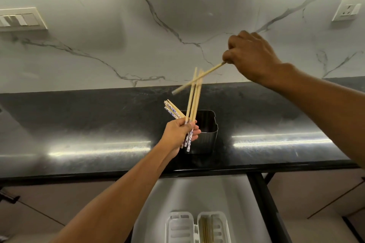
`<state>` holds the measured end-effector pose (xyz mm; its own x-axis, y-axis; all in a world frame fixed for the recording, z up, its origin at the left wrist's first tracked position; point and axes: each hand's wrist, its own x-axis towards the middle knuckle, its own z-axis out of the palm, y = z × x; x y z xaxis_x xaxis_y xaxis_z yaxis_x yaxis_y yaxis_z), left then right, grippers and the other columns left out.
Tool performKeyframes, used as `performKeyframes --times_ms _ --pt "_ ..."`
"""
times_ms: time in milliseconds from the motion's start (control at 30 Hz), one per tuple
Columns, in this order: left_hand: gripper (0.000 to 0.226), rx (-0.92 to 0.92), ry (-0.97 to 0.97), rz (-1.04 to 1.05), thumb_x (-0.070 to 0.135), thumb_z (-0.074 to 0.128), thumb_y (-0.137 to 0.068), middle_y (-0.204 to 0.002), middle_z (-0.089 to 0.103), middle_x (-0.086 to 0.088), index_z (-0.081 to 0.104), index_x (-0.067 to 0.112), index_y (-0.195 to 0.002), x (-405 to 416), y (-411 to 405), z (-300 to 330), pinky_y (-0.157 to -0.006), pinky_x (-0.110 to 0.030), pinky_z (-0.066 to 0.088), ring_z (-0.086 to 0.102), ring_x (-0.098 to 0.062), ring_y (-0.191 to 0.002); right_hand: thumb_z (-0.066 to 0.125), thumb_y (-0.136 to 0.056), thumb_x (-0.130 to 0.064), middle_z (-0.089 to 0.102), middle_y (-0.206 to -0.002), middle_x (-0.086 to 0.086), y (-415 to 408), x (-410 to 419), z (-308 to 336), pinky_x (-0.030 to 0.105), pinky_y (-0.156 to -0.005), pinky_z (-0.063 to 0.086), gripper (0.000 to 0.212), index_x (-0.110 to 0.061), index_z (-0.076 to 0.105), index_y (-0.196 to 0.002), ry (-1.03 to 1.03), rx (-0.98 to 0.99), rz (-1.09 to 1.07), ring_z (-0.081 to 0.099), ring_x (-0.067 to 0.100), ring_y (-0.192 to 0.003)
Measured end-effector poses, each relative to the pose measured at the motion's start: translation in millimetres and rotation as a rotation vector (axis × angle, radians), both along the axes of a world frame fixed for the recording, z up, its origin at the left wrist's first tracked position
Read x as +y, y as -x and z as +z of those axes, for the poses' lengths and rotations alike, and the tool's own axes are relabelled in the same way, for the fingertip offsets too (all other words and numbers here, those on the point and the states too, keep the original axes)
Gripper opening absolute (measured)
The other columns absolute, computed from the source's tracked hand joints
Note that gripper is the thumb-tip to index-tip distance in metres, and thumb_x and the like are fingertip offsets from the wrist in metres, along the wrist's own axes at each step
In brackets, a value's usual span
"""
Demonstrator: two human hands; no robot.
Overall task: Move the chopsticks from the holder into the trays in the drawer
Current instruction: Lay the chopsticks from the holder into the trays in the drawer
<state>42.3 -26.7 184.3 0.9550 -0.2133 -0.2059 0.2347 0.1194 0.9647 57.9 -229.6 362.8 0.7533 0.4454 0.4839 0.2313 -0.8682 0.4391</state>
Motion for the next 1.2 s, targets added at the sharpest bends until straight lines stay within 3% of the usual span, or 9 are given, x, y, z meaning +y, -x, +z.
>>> performKeyframes --times_ms 133,267,467,700,800,867,1000,1133,1200 --pt "0.016 0.083 0.163 0.068 0.009 0.055 -0.095 -0.098 0.07 -0.016 0.063 0.003 -0.107 -5 -8 10 -0.089 -0.041 0.056 0.07 -0.027 -0.096 0.06 -0.091 -0.016 0.062 -0.085 0.003 10 -3 -30 0.029 -0.068 0.049 0.018 -0.01 0.07 -0.104 -0.688 0.336 -0.081 0.062 0.019 -0.073" --pt "0.012 0.073 0.235 0.04 0.009 0.054 -0.095 -0.099 0.07 -0.016 0.062 0.004 -0.103 -20 -11 25 -0.088 -0.041 0.056 0.069 -0.027 -0.097 0.059 -0.091 -0.013 0.067 -0.082 0.01 26 16 -73 0.022 -0.062 0.058 0.015 -0.002 0.065 -0.1 -1.078 0.735 -0.104 0.066 0.014 -0.068" --pt "0.017 0.035 0.199 -0.034 0.011 0.052 -0.096 -0.082 0.07 -0.015 0.063 0.002 -0.105 -36 -5 29 -0.067 -0.034 0.062 0.07 -0.022 -0.066 0.064 -0.088 -0.011 0.07 -0.075 0.011 30 35 -101 0.025 -0.065 0.061 0.009 -0.003 0.068 -0.089 -1.196 0.827 -0.122 0.069 0.015 -0.064" --pt "0.022 -0.009 0.09 -0.067 0.014 0.051 -0.097 -0.086 0.07 -0.01 0.063 0.004 -0.113 -44 -3 21 -0.071 -0.031 0.059 0.069 -0.018 -0.073 0.056 -0.094 -0.007 0.072 -0.079 0.02 28 34 -102 0.031 -0.067 0.062 0.017 0.004 0.068 -0.091 -1.095 0.921 -0.187 0.072 0.025 -0.068" --pt "0.016 -0.066 0.002 -0.086 0.015 0.05 -0.098 -0.084 0.071 -0.008 0.063 0.011 -0.107 -49 0 19 -0.068 -0.028 0.059 0.07 -0.014 -0.069 0.057 -0.093 -0.011 0.069 -0.067 0.013 28 30 -99 0.027 -0.063 0.06 0.02 -0.001 0.065 -0.078 -1.017 0.975 -0.243 0.065 0.018 -0.054" --pt "0.016 -0.103 -0.065 -0.077 0.016 0.049 -0.099 -0.085 0.071 -0.003 0.063 0.014 -0.107 -54 1 20 -0.065 -0.023 0.057 0.069 -0.01 -0.07 0.06 -0.091 -0.014 0.064 -0.062 0.008 26 24 -98 0.026 -0.061 0.057 0.022 -0.005 0.063 -0.072 -0.99 0.889 -0.261 0.06 0.015 -0.051" --pt "0.021 -0.126 -0.092 -0.062 0.015 0.05 -0.099 -0.088 0.071 -0.001 0.063 0.009 -0.114 -60 -1 18 -0.062 -0.02 0.053 0.063 -0.008 -0.069 0.068 -0.085 -0.014 0.065 -0.073 0.007 22 9 -98 0.022 -0.058 0.052 0.013 -0.003 0.064 -0.09 -1.347 0.761 -0.228 0.061 0.013 -0.062" --pt "0.023 -0.139 -0.119 -0.129 0.014 0.049 -0.099 -0.089 0.07 -0.002 0.062 0.006 -0.115 -76 4 8 -0.065 -0.021 0.053 0.062 -0.01 -0.071 0.065 -0.089 -0.016 0.066 -0.091 0.008 19 -5 -99 0.037 -0.086 0.053 0.013 -0.009 0.059 -0.099 -1.849 0.831 -0.114 0.065 0.019 -0.088" --pt "0.026 -0.171 -0.152 -0.166 0.015 0.049 -0.099 -0.086 0.068 -0.002 0.06 0.003 -0.12 -88 6 0 -0.067 -0.021 0.054 0.062 -0.009 -0.071 0.059 -0.093 -0.014 0.063 -0.097 0.01 19 -8 -104 0.04 -0.089 0.054 0.017 -0.008 0.057 -0.108 -1.998 0.786 -0.107 0.064 0.022 -0.095"
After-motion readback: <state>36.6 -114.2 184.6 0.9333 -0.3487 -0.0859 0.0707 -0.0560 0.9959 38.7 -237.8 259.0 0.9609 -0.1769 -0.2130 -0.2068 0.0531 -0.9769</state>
